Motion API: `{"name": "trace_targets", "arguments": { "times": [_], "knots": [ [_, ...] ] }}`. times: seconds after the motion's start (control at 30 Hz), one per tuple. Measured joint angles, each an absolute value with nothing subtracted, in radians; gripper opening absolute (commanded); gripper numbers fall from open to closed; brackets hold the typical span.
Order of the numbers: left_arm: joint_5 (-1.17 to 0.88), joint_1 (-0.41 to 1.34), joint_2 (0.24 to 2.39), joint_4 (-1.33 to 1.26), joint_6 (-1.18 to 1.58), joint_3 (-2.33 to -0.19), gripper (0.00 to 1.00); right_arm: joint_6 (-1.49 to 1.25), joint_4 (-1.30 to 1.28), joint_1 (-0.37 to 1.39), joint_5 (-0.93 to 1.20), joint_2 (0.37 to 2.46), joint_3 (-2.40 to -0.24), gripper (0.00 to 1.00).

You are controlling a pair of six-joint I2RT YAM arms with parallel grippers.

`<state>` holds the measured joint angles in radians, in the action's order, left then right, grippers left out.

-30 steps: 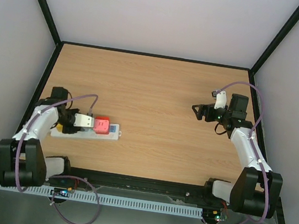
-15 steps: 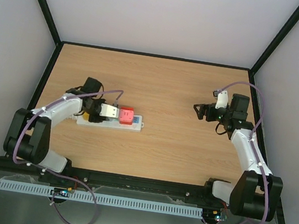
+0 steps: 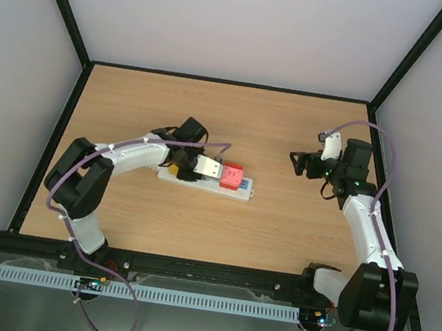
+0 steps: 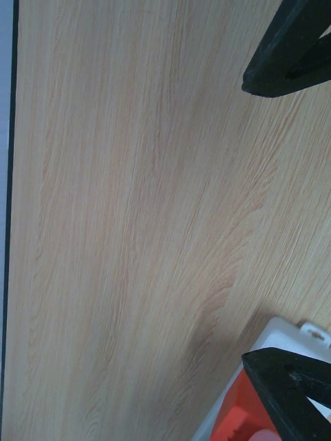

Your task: Pull the plug off the socket

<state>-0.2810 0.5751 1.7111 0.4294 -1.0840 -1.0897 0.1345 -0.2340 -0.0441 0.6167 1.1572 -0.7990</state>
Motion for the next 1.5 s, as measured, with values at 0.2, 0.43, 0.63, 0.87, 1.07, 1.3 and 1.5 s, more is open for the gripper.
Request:
{"name": "trace_targets", "arguments": {
  "times": [0.2, 0.43, 0.63, 0.87, 1.07, 1.3, 1.5],
  "knots": [
    [-0.253, 0.678, 1.803, 0.418, -1.011, -1.196, 0.23, 0.134, -0.234, -0.044, 0.597, 1.139, -0.799, 0.98],
    [-0.238, 0.733, 1.848, 0.446, -0.936, -1.269, 0.36, 0.134, -0.233, -0.044, 0.584, 1.127, -0.799, 0.98],
    [-0.284, 0.735, 1.848, 0.522, -0.886, -1.303, 0.69, 0.134, -0.233, -0.044, 0.584, 1.124, -0.799, 0.98],
    [-0.331, 0.723, 1.809, 0.583, -0.853, -1.344, 0.8, 0.134, -0.231, -0.044, 0.587, 1.12, -0.794, 0.98],
    [-0.387, 0.68, 1.715, 0.626, -0.838, -1.36, 0.91, 0.131, -0.199, -0.044, 0.602, 1.093, -0.764, 0.98],
    [-0.526, 0.492, 1.54, 0.576, -0.741, -1.33, 1.0, 0.19, -0.171, -0.044, 0.709, 1.062, -0.744, 0.98],
    [-0.622, 0.33, 1.358, 0.399, -0.592, -1.122, 1.0, 0.21, -0.152, -0.041, 0.821, 1.078, -0.749, 0.98]
  ]
}}
